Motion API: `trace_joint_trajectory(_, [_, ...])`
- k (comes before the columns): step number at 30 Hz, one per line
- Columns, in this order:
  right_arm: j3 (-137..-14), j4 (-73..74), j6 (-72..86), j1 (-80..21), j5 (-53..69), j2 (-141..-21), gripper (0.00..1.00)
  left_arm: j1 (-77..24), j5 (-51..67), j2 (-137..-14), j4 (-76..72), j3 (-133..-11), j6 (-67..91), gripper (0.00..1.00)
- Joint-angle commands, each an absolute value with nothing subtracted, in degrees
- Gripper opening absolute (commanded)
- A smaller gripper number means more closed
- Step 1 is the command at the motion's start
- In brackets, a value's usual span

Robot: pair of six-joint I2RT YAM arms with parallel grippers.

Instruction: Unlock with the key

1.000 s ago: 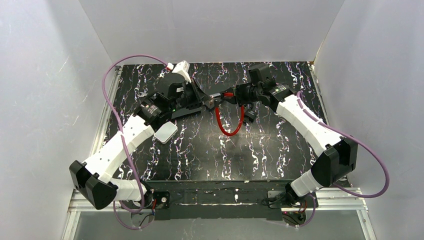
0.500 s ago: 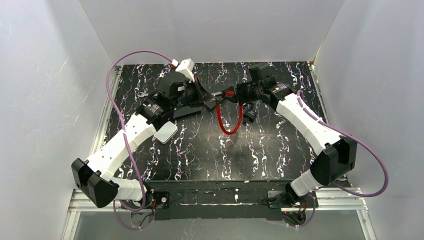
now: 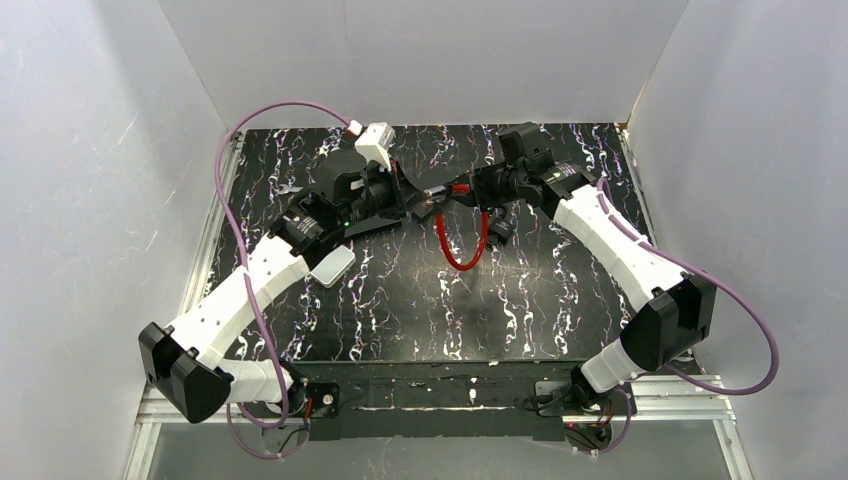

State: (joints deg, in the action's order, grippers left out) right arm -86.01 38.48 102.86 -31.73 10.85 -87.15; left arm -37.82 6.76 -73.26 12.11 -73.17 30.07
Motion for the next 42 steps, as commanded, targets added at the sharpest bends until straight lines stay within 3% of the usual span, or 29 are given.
trace_joint_trajectory(1, [-91.9,36.0,103.0,-33.1,15.8,-85.1,0.01,-38.8,12.9,-71.9,9.3,-71.6,24.0,0.0])
trace_joint_trajectory(18, [-98.6,44.8,99.2,-33.6,15.9,-88.5,0.01,-39.9,18.0,-69.2,6.2,-69.1,5.4,0.0])
trace_joint_trajectory(42, [-101.6,48.2,97.2,-33.7,17.6,-90.9,0.01,-42.7,19.5,-69.9,17.5,-72.0,-24.1,0.0])
